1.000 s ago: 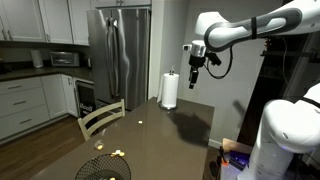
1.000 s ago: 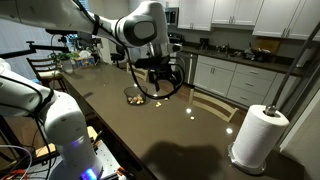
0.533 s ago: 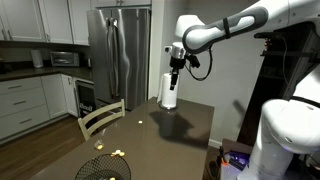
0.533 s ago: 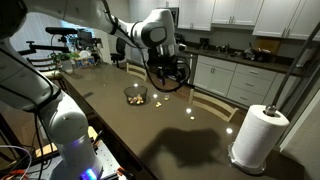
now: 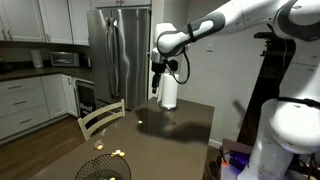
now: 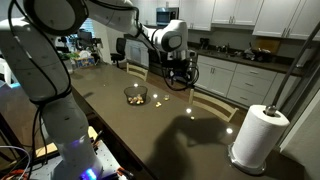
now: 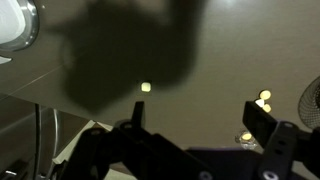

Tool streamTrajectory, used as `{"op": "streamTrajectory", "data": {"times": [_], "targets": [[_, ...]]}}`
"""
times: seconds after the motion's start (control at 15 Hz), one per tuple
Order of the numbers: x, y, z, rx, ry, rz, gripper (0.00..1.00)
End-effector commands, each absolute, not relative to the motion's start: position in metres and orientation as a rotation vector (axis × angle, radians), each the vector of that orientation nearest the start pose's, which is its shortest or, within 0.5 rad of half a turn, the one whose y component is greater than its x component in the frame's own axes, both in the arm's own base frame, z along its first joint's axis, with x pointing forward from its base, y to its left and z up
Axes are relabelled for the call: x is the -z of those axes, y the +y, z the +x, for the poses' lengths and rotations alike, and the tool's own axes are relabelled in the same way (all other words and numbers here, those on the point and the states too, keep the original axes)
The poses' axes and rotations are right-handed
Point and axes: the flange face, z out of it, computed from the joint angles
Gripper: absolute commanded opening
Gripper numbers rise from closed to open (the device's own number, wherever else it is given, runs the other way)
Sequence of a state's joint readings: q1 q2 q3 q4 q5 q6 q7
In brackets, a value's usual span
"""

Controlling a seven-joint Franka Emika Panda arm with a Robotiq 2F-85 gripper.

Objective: Put the white chip in the black basket

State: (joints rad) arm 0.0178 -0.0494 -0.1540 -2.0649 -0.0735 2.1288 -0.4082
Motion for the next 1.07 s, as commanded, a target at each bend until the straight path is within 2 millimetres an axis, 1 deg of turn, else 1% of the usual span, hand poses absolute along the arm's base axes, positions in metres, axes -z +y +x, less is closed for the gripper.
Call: {"op": "streamTrajectory", "data": {"times": [0.0, 0.13, 0.4, 0.67, 1.0], "targets": [[-0.45, -0.091, 0.588, 0.12, -0.433, -3.172, 1.0], [-0.44, -0.099, 0.605, 0.103, -0.405, -3.17, 1.0], [-0.418, -0.114, 0.632, 0.092, -0.374, -3.148, 1.0], [-0.389, -0.128, 0.653, 0.051, -0.289, -3.074, 1.0], [-0.353, -0.145, 0.675, -0.026, -0.204, -2.989, 1.0]]}}
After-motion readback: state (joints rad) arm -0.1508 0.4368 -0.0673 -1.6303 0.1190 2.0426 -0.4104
